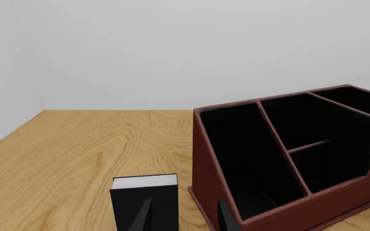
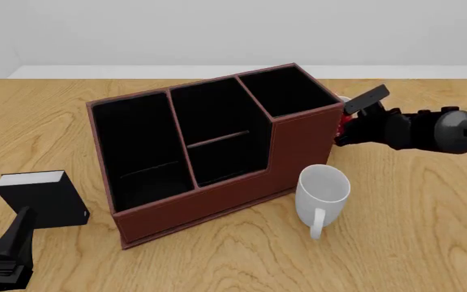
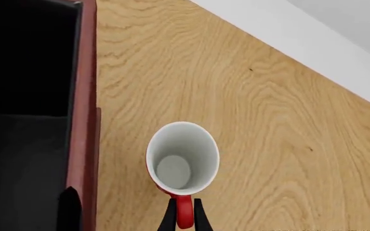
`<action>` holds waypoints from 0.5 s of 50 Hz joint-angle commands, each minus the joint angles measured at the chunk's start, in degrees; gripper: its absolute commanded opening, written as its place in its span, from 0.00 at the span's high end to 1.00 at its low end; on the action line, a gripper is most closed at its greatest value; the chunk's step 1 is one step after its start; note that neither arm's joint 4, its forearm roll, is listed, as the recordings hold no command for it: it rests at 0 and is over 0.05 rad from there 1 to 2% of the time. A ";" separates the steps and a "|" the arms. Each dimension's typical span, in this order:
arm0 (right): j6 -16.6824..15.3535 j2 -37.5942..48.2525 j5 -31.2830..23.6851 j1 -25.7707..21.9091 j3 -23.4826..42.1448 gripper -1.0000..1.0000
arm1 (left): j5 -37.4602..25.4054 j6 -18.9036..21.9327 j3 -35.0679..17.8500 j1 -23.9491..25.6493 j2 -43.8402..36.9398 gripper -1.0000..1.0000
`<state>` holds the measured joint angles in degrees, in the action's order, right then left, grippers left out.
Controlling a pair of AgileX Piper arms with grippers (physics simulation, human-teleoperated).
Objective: Pick up the red mug and place it to the right of the caddy.
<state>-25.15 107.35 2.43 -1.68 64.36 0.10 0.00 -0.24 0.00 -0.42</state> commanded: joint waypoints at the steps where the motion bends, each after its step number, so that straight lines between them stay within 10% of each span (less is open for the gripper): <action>1: 1.12 0.75 0.28 -0.73 0.15 1.00 | 0.00 0.00 0.00 0.00 0.00 0.00; 25: 1.25 1.52 0.89 0.18 -0.34 1.00 | 0.00 0.00 0.00 0.00 0.00 0.00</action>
<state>-24.69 108.25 2.89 -1.65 63.78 0.10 0.00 -0.24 0.00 -0.42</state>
